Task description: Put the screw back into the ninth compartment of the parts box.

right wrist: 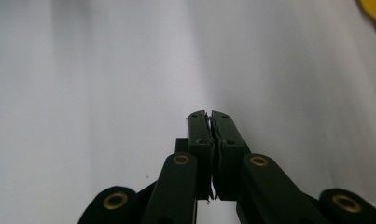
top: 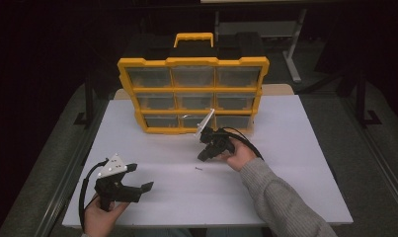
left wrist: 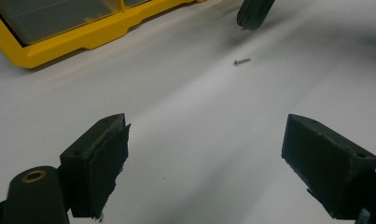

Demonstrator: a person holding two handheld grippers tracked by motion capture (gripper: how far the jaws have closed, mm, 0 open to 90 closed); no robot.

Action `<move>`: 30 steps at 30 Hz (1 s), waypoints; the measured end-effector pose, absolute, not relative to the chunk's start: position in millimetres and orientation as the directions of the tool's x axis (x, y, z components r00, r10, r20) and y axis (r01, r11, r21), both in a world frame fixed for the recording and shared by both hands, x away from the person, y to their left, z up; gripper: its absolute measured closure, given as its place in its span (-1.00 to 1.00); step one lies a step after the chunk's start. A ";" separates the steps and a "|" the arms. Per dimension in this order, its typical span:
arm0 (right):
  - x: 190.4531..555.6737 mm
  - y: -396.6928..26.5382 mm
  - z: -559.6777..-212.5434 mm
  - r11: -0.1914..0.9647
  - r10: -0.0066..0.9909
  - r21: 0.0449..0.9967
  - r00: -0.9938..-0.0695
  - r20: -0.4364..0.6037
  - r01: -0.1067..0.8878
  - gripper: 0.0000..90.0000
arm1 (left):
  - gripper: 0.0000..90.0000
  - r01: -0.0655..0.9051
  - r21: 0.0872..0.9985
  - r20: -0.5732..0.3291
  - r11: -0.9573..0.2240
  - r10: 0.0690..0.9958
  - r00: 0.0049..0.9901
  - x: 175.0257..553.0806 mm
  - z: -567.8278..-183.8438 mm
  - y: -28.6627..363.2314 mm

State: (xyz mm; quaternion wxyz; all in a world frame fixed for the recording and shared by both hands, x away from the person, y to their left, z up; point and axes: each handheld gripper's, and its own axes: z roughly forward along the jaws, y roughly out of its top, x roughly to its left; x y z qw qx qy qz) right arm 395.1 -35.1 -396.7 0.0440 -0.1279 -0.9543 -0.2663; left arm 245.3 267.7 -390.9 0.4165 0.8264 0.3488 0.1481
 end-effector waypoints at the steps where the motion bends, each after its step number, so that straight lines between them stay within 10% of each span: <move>1: 395.4 -36.2 -394.2 0.823 0.223 0.500 -0.963 0.151 0.269 0.92 | -0.68 0.452 0.791 -0.044 -0.412 0.699 0.714 245.4 -390.9 267.7; 30: 414.3 -70.1 -324.6 0.776 0.266 0.560 -0.955 0.127 0.291 0.92 | -0.68 0.452 0.796 -0.047 -0.404 0.702 0.711 245.4 -390.7 266.6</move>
